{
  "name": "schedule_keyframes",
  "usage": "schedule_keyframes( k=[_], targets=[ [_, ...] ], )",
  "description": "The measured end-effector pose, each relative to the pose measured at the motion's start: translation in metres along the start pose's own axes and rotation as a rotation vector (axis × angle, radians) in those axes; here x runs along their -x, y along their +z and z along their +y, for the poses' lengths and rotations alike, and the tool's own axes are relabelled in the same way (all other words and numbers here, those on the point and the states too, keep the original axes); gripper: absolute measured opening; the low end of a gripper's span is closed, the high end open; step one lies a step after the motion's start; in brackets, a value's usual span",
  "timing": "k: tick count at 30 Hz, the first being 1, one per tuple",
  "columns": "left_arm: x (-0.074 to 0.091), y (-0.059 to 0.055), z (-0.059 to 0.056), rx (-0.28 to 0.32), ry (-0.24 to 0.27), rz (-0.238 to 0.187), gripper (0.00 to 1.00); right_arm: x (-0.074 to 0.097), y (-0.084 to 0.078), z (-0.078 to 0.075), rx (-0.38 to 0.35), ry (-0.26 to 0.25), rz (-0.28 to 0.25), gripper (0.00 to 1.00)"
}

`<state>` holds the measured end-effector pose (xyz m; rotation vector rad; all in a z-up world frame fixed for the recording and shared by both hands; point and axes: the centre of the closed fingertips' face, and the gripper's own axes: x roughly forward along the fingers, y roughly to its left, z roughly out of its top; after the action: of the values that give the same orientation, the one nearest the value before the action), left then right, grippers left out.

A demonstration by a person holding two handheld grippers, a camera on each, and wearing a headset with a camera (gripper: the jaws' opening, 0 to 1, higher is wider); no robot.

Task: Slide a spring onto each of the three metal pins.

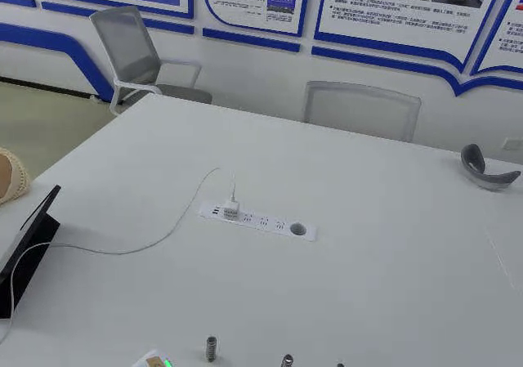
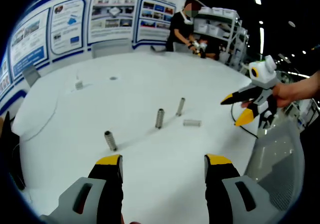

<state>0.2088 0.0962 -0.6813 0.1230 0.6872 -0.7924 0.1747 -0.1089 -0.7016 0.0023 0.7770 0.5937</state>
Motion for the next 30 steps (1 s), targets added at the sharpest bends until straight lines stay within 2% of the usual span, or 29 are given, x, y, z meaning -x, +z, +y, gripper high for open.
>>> schedule_keyframes(
  k=[16, 24, 30],
  targets=[
    [-0.022, 0.014, -0.031, -0.087, -0.075, 0.019, 0.68, 0.015, -0.011, -0.005, -0.016, -0.018, -0.005, 0.74],
    [-0.033, 0.016, -0.043, -0.132, -0.112, 0.04, 0.68, 0.019, -0.02, -0.003, -0.032, -0.014, -0.001, 0.75],
    [-0.045, 0.015, -0.053, -0.158, -0.143, 0.054, 0.67, 0.021, -0.021, -0.006, -0.028, -0.019, -0.002, 0.75]
  ],
)
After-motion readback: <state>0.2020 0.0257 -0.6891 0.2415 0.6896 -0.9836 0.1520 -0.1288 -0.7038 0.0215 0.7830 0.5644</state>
